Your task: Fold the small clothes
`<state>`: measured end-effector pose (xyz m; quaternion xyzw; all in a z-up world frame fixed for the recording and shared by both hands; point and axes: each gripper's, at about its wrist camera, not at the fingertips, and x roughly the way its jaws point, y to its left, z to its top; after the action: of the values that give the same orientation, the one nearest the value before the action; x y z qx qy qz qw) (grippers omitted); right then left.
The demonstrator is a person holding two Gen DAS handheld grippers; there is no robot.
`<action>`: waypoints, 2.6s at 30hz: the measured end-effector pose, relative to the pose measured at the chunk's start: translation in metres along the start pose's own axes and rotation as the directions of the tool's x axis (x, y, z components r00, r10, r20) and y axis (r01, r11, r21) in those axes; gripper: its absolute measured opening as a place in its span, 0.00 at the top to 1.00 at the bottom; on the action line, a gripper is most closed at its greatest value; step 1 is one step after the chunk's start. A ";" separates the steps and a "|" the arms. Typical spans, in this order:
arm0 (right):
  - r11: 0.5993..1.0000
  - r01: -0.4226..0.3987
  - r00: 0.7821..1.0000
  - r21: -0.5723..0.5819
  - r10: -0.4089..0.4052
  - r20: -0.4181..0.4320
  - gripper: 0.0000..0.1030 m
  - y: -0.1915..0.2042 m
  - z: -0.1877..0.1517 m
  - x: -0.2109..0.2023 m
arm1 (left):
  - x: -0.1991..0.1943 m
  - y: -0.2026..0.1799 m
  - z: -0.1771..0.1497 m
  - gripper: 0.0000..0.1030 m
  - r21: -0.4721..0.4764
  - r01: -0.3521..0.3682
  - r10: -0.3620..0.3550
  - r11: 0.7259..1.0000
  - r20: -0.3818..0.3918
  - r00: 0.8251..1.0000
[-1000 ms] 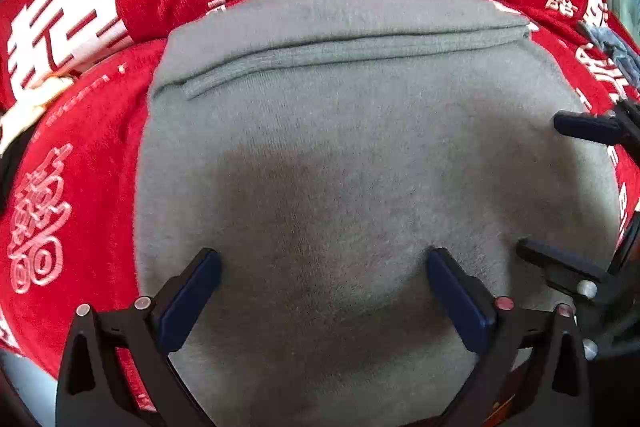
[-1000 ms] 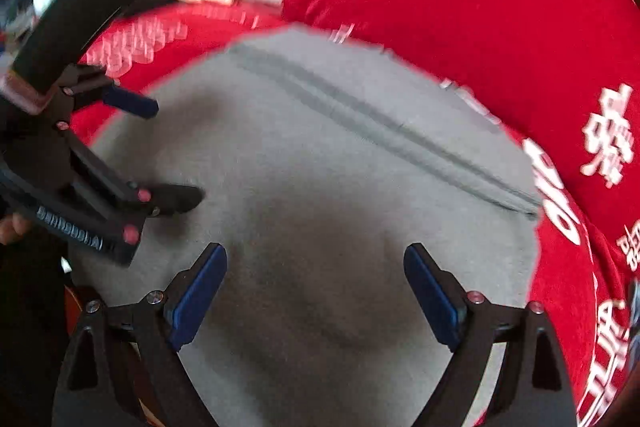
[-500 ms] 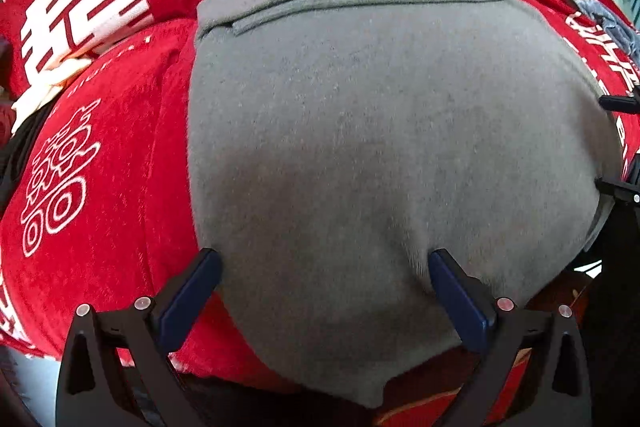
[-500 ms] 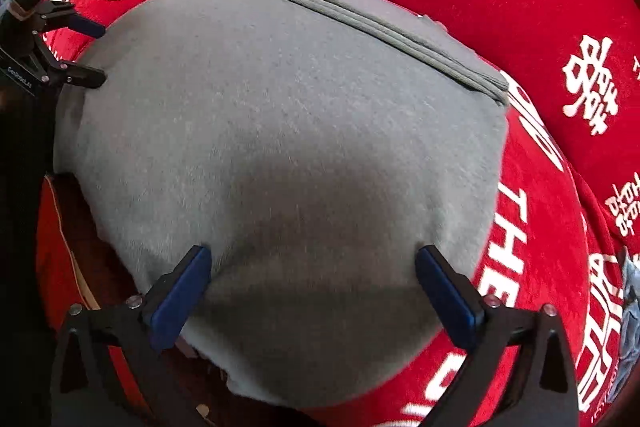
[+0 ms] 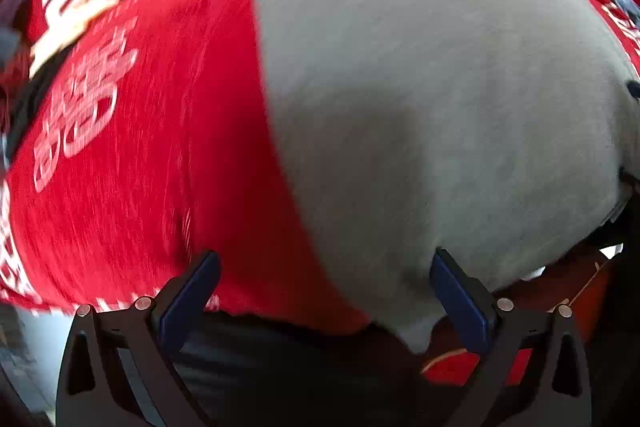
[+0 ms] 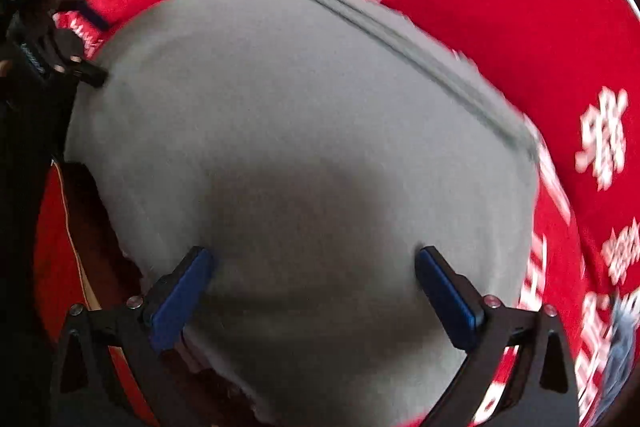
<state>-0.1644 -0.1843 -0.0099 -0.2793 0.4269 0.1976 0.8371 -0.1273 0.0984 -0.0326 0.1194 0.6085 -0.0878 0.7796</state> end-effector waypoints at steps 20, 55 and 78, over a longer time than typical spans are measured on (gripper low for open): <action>0.964 -0.005 1.000 0.266 0.012 -0.026 0.01 -0.017 0.019 0.009 | -0.018 -0.066 0.054 0.00 -0.087 0.065 -0.049 0.994 0.171 0.984; 0.782 0.084 0.992 0.618 -0.004 -0.129 0.01 -0.131 0.111 0.088 | 0.010 -0.038 0.196 0.00 -0.350 0.028 0.023 0.936 0.141 0.990; 0.733 0.187 0.982 0.654 -0.132 -0.132 0.01 -0.212 0.141 0.134 | 0.031 -0.014 0.281 0.00 -0.315 0.053 0.003 0.947 0.175 0.984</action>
<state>0.1166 -0.2446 0.0107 -0.0068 0.4753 -0.0502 0.8784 0.1376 0.0032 0.0012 -0.0240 0.5460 -0.0084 0.8374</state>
